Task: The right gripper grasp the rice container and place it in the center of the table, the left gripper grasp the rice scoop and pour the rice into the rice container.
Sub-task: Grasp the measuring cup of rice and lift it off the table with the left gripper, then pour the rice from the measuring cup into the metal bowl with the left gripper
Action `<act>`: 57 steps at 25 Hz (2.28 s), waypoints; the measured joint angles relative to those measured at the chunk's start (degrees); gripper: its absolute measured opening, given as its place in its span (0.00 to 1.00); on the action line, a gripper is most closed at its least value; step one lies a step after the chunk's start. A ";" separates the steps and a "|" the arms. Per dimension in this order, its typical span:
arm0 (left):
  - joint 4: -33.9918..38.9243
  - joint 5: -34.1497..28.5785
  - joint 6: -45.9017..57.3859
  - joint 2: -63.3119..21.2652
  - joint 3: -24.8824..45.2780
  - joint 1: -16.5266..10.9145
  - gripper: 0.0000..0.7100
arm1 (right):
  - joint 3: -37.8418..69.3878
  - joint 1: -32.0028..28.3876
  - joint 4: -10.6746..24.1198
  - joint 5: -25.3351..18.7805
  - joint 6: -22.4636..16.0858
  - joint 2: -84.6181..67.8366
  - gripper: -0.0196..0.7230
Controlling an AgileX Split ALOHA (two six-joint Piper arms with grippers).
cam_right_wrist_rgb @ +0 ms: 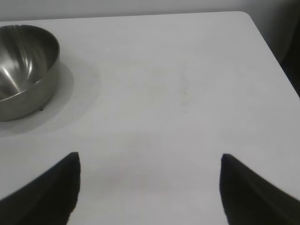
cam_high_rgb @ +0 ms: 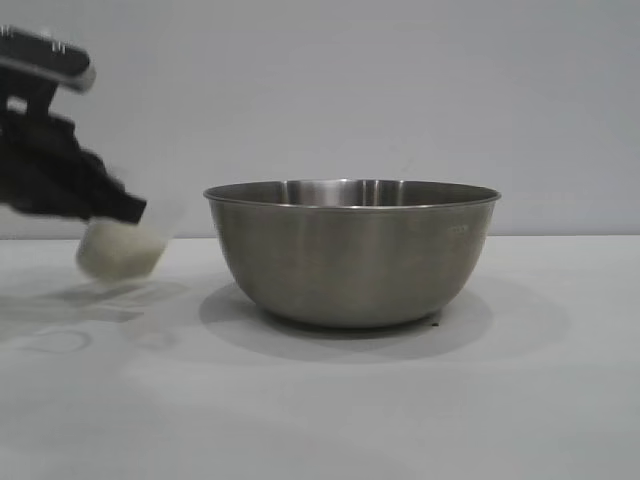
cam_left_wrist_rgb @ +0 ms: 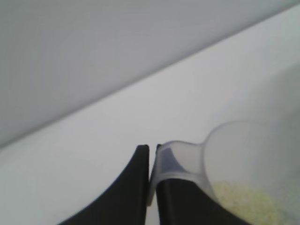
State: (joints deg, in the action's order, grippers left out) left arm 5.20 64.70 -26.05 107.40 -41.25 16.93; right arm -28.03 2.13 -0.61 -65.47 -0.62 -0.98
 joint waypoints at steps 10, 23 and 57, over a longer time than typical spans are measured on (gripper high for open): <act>24.50 -0.28 -6.15 -0.42 -8.43 0.00 0.00 | 0.00 0.00 0.00 0.00 0.00 0.00 0.77; 30.52 -9.46 -33.50 0.93 -12.64 5.75 0.00 | 0.00 0.00 0.00 0.00 0.00 0.00 0.77; 37.97 -10.25 -94.70 1.69 -12.64 7.63 0.00 | 0.00 0.00 0.00 0.00 0.00 0.00 0.77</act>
State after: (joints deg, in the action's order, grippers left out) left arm 43.17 54.45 -120.74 109.08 -53.89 24.56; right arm -28.03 2.13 -0.61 -65.47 -0.62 -0.98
